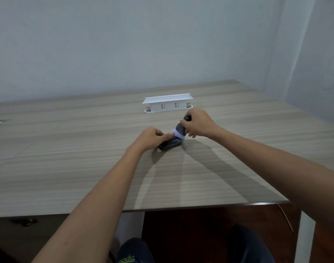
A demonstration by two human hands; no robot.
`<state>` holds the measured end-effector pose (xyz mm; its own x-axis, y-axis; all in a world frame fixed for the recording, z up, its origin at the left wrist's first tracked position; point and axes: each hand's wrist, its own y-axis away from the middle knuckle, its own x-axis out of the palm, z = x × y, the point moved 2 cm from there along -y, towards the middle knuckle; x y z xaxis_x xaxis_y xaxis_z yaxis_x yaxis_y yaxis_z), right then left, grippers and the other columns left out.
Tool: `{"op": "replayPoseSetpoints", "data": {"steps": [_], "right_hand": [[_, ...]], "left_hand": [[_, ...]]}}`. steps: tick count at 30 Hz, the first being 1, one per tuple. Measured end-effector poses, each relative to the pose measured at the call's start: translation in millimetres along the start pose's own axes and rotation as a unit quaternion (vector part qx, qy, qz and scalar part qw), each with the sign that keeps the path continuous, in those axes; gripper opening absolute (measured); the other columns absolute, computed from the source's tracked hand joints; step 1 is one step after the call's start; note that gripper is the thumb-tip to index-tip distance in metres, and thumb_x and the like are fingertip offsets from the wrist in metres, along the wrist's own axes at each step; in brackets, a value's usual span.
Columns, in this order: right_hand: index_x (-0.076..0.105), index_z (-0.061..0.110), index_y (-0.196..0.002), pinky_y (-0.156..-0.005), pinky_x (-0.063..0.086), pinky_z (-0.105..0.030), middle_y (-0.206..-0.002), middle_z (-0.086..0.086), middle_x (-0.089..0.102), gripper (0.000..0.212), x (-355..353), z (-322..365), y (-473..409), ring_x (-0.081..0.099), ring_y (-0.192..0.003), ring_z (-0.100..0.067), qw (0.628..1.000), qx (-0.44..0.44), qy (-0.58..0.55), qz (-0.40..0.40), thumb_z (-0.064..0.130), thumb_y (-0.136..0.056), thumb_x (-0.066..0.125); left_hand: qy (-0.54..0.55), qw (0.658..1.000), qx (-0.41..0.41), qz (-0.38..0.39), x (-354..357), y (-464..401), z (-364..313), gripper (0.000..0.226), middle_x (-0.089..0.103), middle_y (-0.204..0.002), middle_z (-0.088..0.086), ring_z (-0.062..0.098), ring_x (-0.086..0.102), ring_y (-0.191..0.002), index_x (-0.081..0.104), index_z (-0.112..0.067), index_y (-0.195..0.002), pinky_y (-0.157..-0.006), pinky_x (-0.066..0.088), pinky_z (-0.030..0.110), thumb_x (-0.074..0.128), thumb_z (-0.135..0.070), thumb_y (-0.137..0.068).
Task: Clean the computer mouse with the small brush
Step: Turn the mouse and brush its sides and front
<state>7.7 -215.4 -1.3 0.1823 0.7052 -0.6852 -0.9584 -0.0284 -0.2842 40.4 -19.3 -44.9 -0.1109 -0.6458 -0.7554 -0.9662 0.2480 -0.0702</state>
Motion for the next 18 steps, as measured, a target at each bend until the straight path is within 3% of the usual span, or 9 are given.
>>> {"op": "replayPoseSetpoints", "data": {"steps": [5, 9, 12, 18], "right_hand": [[0.065, -0.006, -0.073, -0.045, 0.057, -0.026, -0.071, -0.023, 0.074, 0.023, -6.6, -11.6, 3.1, 0.069, -0.052, -0.025, 0.998, 0.036, -0.040, -0.012, 0.004, -0.089, 0.053], [0.064, -0.003, -0.066, -0.051, 0.061, -0.030, -0.071, -0.025, 0.074, 0.025, -4.6, -18.3, 6.7, 0.074, -0.060, -0.033, 0.997, 0.062, -0.049, -0.015, 0.002, -0.087, 0.051], [0.070, -0.008, -0.066, -0.052, 0.063, -0.032, -0.065, -0.022, 0.073, 0.023, 2.2, -16.2, 13.2, 0.074, -0.058, -0.033, 0.996, 0.066, -0.062, 0.008, 0.004, -0.081, 0.057], [0.076, -0.009, -0.072, -0.059, 0.063, -0.033, -0.067, -0.022, 0.074, 0.019, 5.6, -12.3, 22.0, 0.074, -0.059, -0.030, 0.983, 0.100, -0.127, 0.082, 0.006, -0.075, 0.066]], "left_hand": [[0.050, 0.999, -0.010, 0.007, -0.1, 1.6, 3.1, 0.040, 0.077, -0.105, 0.008, 0.023, 0.070, -0.101, 0.076, -0.010, -0.112, -0.089, 0.052, 0.032, 0.071, -0.043, -0.089], [0.083, 0.996, -0.015, 0.006, 3.3, 1.4, 2.4, 0.042, 0.072, -0.112, 0.013, 0.020, 0.065, -0.094, 0.071, -0.009, -0.120, -0.076, 0.049, 0.020, 0.074, -0.036, -0.088], [0.080, 0.997, -0.016, 0.017, 4.0, 0.3, 0.0, 0.044, 0.069, -0.107, 0.011, 0.019, 0.062, -0.090, 0.067, -0.013, -0.127, -0.075, 0.048, 0.024, 0.073, -0.036, -0.090], [0.086, 0.996, -0.014, 0.009, 6.2, -1.1, -1.2, 0.040, 0.067, -0.104, 0.009, 0.019, 0.063, -0.090, 0.067, -0.009, -0.127, -0.072, 0.047, 0.019, 0.071, -0.028, -0.092]]}}
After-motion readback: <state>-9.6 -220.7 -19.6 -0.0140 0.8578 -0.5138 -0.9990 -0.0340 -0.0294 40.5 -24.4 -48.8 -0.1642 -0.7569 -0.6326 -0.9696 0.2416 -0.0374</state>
